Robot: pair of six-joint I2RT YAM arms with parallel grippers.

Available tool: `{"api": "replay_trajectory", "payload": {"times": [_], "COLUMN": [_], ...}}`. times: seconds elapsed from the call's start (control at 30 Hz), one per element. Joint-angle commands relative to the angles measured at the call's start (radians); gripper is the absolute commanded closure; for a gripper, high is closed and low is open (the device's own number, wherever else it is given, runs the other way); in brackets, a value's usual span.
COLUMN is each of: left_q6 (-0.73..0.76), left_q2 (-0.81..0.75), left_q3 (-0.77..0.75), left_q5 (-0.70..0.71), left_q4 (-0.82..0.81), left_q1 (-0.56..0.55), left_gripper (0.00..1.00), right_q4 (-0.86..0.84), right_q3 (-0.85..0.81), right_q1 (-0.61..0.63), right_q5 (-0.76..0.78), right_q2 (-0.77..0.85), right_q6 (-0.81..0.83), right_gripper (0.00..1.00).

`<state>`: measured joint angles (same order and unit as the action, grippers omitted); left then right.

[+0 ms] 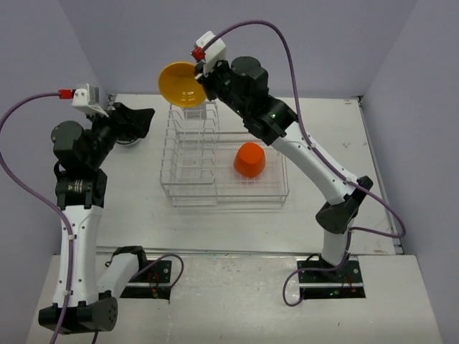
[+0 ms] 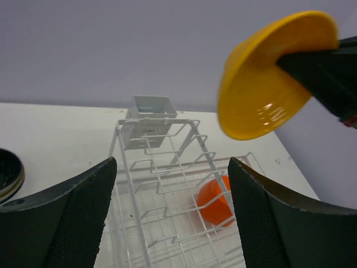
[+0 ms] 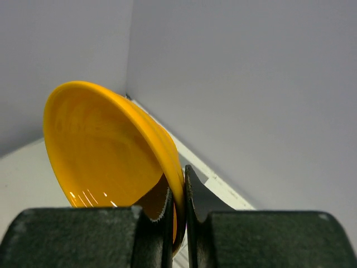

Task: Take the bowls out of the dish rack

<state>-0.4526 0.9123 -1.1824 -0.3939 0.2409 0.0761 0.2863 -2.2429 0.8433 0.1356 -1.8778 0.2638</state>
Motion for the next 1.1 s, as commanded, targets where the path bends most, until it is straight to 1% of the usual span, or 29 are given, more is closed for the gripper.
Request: {"api": "replay_trajectory", "payload": {"times": [0.0,0.07,0.23,0.27,0.3,0.7,0.97,1.0,1.03,1.07], "left_q6": [-0.038,-0.063,-0.086,-0.096,-0.101,-0.087,-0.129,-0.138,-0.136,-0.139], "left_q2": [-0.027,-0.039,-0.026,-0.023,-0.021,0.060,0.117,0.132,0.138,0.146], "left_q3": [0.039,0.061,0.079,0.090,0.095,0.095,0.127,0.125,0.122,0.119], "left_q5": [-0.196,-0.223,-0.272,-0.276,-0.281,-0.304,-0.316,-0.324,-0.324,-0.323], "left_q4": [-0.155,-0.178,-0.213,-0.221,-0.262,-0.291,-0.388,-0.397,-0.400,-0.403], "left_q1": [0.002,0.002,0.002,0.002,0.002,-0.006,-0.032,-0.035,-0.042,-0.047], "left_gripper": [0.20,0.20,0.21,0.21,0.21,0.22,0.29,0.32,0.40,0.42], "right_q4": [0.099,0.085,0.083,0.086,0.091,0.111,0.175,0.180,0.182,0.185], "right_q3": [0.018,0.064,0.120,0.123,0.123,0.121,0.005,-0.009,-0.014,-0.017], "right_q1": [-0.004,-0.004,0.003,0.007,0.008,0.057,0.086,0.089,0.091,0.089], "right_q5": [-0.027,-0.031,-0.044,-0.044,-0.050,-0.059,-0.070,-0.065,-0.064,-0.064], "right_q2": [0.051,0.068,0.092,0.097,0.095,0.112,0.065,0.056,0.055,0.054], "right_q6": [-0.066,-0.080,-0.123,-0.129,-0.138,-0.147,-0.143,-0.141,-0.140,-0.140], "right_gripper": [1.00,1.00,1.00,1.00,1.00,1.00,1.00,1.00,1.00,1.00]}}
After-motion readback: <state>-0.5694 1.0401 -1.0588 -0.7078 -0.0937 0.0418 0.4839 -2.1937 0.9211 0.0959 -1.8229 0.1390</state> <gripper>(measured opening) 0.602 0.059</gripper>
